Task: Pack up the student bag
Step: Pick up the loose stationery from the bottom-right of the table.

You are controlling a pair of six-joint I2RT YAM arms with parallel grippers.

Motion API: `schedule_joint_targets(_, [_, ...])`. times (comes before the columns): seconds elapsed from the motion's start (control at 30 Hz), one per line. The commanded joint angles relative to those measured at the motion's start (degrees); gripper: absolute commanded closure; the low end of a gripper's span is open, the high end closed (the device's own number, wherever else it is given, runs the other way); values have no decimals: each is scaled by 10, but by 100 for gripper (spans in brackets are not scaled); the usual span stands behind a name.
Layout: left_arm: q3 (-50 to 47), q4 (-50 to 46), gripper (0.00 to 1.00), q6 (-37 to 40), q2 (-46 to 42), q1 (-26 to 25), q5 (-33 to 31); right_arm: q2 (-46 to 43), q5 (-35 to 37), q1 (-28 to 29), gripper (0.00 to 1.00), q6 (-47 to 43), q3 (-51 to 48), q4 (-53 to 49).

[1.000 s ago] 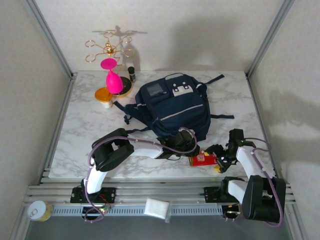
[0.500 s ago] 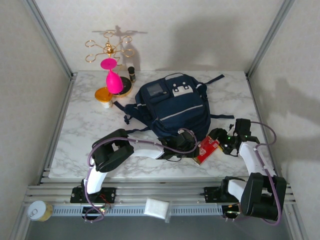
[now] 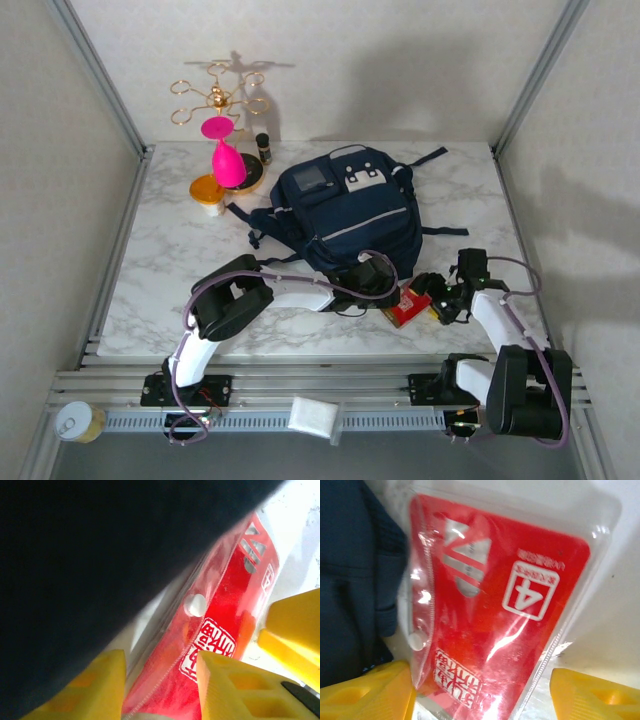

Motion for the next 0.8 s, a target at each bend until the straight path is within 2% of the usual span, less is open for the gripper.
schedule_joint_targets(0.0, [9, -31, 56, 10, 19, 10, 14, 24, -14, 5, 26, 16, -17, 41])
schedule_joint_targets(0.1, [9, -40, 54, 19, 19, 1, 57, 31, -36, 4, 25, 11, -18, 66])
schedule_joint_targets(0.2, [7, -52, 54, 24, 17, -7, 79, 25, -74, 3, 29, 12, -19, 101])
schedule_joint_targets(0.33, [4, -88, 66, 17, 16, -2, 21, 18, -106, 0, 31, -7, -9, 107])
schedule_joint_targets(0.47, [3, -63, 75, 11, 25, 1, 38, 8, -145, -5, 34, -17, -15, 118])
schedule_joint_targets(0.63, [6, -88, 81, 11, 28, 7, 12, -14, -115, -9, 35, -40, 5, 59])
schedule_joint_targets(0.77, [-10, -74, 83, 7, 22, 13, 18, -48, -122, -10, 39, -41, 6, 38])
